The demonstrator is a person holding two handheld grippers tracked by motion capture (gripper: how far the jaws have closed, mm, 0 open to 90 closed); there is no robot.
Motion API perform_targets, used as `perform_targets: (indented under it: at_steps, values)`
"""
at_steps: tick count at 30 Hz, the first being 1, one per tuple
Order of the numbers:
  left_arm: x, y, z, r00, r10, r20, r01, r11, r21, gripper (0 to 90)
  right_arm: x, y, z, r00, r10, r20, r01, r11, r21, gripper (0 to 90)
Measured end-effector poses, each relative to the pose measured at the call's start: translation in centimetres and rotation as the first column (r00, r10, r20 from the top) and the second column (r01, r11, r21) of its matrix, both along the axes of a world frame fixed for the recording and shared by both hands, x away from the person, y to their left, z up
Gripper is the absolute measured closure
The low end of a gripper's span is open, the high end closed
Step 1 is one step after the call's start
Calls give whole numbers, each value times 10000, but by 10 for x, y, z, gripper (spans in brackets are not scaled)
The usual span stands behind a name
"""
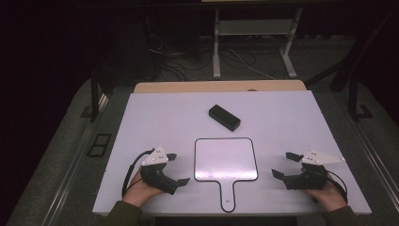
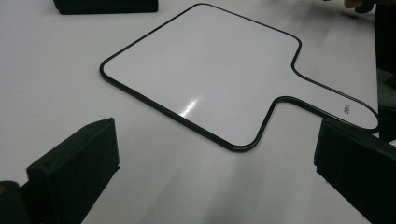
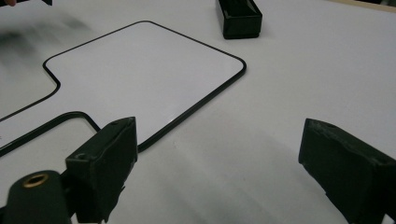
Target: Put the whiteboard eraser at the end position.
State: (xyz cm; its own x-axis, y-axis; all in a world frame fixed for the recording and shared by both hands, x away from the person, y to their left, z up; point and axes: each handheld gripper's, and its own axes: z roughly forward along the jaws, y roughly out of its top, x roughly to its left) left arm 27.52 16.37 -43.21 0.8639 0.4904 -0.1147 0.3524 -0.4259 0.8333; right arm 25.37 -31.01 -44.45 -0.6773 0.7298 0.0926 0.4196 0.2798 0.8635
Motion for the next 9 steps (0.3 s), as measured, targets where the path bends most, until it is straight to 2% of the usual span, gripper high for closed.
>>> perform_targets:
  at_steps: [9]
  values:
    - [0,-1,-1,10000,-34,-14,34,9999,113,0,0,0,0,9999,-95,-35,94,10000,-23,104]
